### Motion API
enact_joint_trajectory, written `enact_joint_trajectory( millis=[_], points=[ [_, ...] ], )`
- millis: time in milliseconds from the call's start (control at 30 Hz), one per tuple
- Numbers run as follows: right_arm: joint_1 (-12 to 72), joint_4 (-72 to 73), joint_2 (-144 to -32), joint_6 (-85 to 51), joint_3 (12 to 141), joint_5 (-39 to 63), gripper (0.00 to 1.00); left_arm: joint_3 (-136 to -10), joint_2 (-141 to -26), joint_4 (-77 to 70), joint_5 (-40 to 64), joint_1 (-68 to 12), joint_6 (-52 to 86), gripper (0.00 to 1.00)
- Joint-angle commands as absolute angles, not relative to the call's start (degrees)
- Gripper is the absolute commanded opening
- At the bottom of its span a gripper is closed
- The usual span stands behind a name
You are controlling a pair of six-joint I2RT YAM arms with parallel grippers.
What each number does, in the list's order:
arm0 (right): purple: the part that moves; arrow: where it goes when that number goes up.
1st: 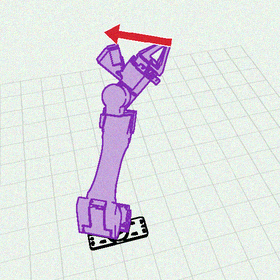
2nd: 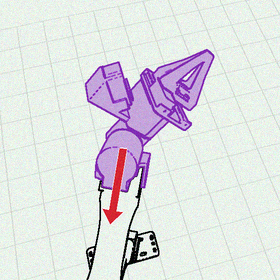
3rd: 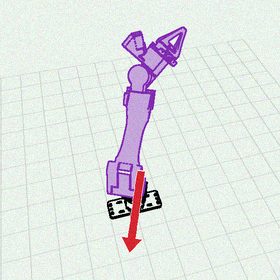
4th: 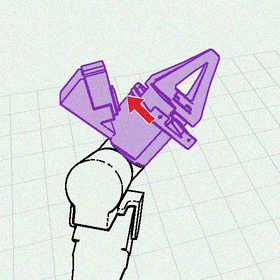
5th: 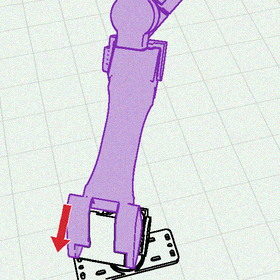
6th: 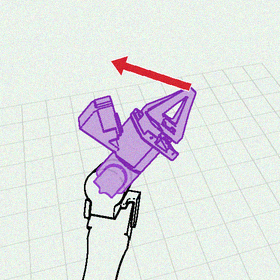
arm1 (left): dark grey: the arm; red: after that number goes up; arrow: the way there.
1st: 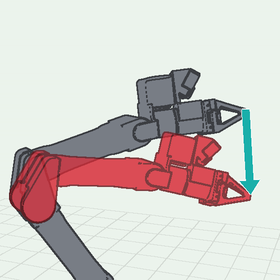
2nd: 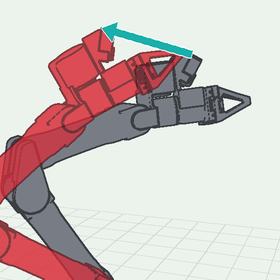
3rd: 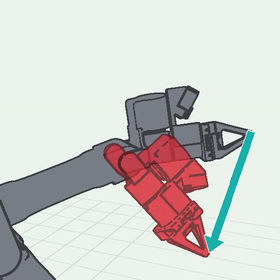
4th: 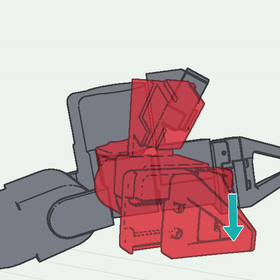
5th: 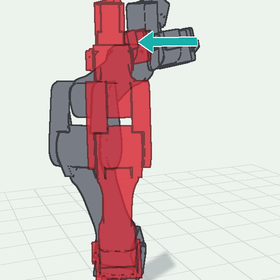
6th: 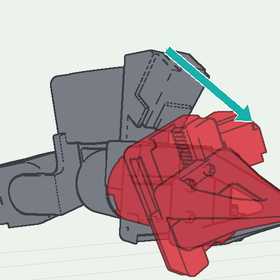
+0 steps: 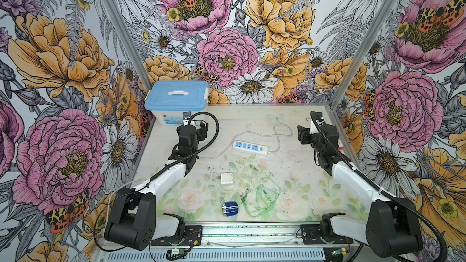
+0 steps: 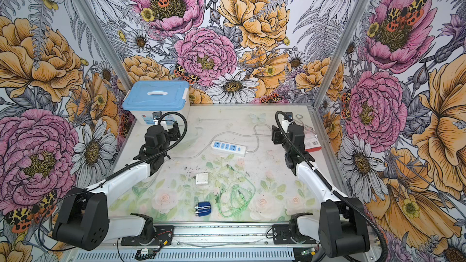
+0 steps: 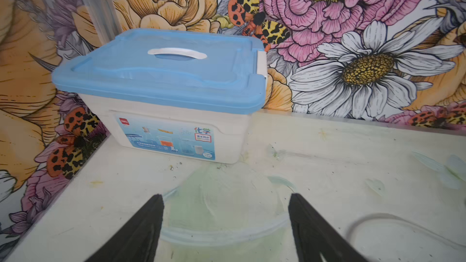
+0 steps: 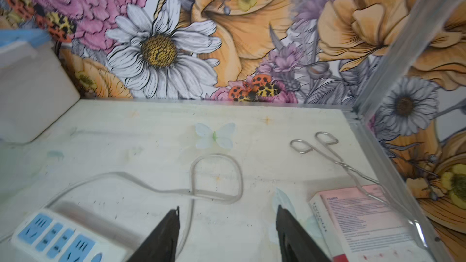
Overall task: Charge the electric shaver
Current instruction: Pick up the charging cable from the center of the board.
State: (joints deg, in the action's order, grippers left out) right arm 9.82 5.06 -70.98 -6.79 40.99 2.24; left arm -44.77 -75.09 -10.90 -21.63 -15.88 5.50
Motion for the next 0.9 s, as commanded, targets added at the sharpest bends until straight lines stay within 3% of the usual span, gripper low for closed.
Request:
enact_joint_trajectory(
  millis=[0,200,300,400,867],
  points=[
    [16.19,-7.2,-72.46,-7.97,40.77,7.05,0.56,-50.78,-74.53,6.22,-20.41,-16.0,11.78,0.79],
    [27.72,-9.01,-76.38,-10.53,41.61,11.99,0.46,-55.95,-72.33,17.28,-4.61,-14.59,14.86,0.79],
    [30.73,-9.78,-79.98,-10.98,42.08,14.29,0.39,-57.03,-70.25,21.55,4.19,-12.5,14.59,0.79],
    [32.7,-9.94,-82.82,-10.86,42.92,14.01,0.39,-55.34,-67.53,22.81,11.16,-9.25,14.82,0.8],
    [37.18,-10.11,-94.32,-8.27,51.04,10.99,0.29,-51.86,-67.67,22.71,17.94,-7.21,14.24,0.81]
  ],
)
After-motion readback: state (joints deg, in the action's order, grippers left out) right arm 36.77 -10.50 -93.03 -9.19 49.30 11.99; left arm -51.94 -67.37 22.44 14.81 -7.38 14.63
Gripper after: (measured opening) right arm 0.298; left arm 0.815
